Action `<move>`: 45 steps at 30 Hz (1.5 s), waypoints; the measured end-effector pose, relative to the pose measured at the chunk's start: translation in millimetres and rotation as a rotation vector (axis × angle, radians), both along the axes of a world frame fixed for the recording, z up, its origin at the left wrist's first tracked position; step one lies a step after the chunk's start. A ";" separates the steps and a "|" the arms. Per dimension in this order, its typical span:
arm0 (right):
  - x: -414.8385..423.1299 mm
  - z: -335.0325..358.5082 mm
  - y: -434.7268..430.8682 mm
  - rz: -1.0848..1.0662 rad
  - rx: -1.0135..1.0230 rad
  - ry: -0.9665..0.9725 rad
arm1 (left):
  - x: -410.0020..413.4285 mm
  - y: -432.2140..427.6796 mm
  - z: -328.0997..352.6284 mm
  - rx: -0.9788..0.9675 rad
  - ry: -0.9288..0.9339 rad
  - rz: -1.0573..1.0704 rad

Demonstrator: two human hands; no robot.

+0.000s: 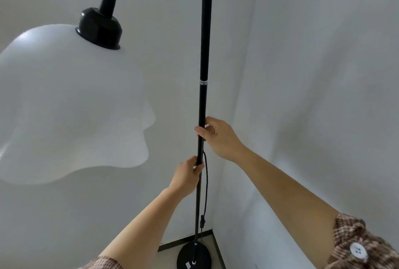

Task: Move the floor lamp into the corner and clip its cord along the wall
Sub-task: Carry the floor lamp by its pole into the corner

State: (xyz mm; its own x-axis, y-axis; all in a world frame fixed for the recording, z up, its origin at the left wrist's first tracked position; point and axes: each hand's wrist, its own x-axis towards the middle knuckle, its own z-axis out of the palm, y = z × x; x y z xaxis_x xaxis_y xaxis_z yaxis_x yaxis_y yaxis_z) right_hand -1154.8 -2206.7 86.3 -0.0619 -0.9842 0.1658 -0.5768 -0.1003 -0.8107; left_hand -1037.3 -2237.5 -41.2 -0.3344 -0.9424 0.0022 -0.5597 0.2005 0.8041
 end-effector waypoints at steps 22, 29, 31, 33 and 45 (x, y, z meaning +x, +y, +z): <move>40.5 2.0 -42.6 0.113 -0.044 -0.064 | 31.3 -19.5 -2.6 -0.100 0.016 0.190; 52.9 3.6 -47.0 0.123 -0.073 0.008 | 37.4 -21.7 -0.4 -0.059 0.062 0.234; 43.9 5.4 -46.1 0.085 -0.081 0.015 | 27.3 -22.9 1.9 -0.030 0.080 0.220; 32.2 7.7 -44.5 0.039 -0.086 0.014 | 15.5 -25.3 4.7 -0.014 0.072 0.197; -4.3 9.2 -45.5 -0.006 -0.071 0.025 | -24.3 -28.1 1.6 -0.033 0.106 0.185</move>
State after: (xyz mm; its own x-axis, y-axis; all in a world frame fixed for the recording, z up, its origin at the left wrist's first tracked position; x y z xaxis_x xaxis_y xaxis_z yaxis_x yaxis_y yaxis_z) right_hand -1159.0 -2252.2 95.5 -0.0628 -0.9696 0.2366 -0.5972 -0.1535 -0.7873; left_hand -1061.6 -2265.6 -39.6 -0.1523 -0.9865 0.0600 -0.5025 0.1296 0.8548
